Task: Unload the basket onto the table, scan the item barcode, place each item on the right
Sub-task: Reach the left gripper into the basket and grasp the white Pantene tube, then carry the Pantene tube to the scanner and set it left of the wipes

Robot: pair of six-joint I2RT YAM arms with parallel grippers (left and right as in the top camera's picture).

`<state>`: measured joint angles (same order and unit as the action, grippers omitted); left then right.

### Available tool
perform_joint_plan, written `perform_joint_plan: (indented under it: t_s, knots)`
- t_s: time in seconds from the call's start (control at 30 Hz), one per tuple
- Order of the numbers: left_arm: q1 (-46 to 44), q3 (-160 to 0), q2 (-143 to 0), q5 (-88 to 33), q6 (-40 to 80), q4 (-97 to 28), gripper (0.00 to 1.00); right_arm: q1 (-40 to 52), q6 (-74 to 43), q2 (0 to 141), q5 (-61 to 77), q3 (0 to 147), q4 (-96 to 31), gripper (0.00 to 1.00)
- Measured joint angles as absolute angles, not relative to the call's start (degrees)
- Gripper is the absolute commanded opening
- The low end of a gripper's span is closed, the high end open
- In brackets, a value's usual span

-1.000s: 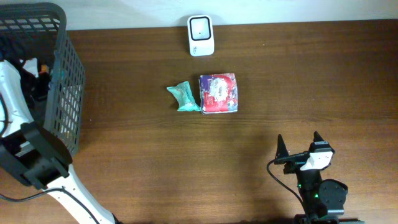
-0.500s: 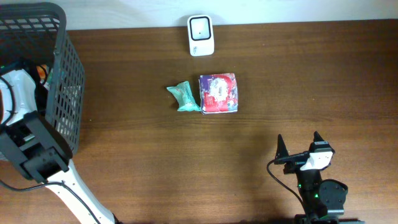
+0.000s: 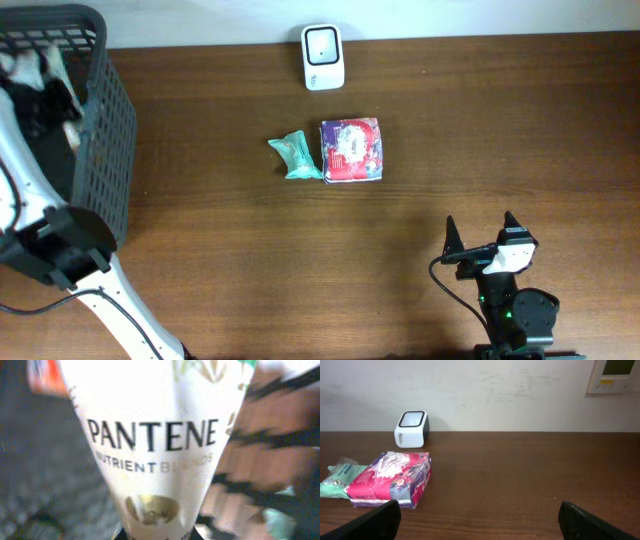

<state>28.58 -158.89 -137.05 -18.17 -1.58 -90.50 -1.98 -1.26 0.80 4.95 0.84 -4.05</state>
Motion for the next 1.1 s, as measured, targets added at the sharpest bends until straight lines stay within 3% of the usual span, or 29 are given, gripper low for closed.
perform_joint_plan:
  t_s: [0.13,0.23,0.5,0.67,0.9,1.1]
  knots:
    - [29.23,-175.59,-136.62,-24.12,9.23,-90.94,0.0,-1.98,-1.3,0.8,4.95,0.84,-4.05,0.99]
    - [28.73,-178.69,-135.09,-26.76,13.04,-89.6,0.0,-1.98,-1.26,0.8,4.95,0.84,-4.05,0.99]
    - [27.51,-178.74,-130.19,-31.7,15.03,-91.7,0.0,-1.98,-1.3,0.8,4.95,0.84,-4.05,0.99]
    - [18.68,-177.82,-129.51,-34.44,9.28,-96.97,0.0,-1.98,-1.3,0.8,4.95,0.84,-4.05,0.99]
    - [-1.21,-161.12,-129.03,-20.91,5.56,-96.64,0.0,-1.98,-1.28,0.8,4.95,0.84,-4.05,0.99]
    - [-11.68,-134.85,-129.01,-4.54,12.88,-91.68,0.0,-1.98,-1.28,0.8,4.95,0.84,-4.05,0.99]
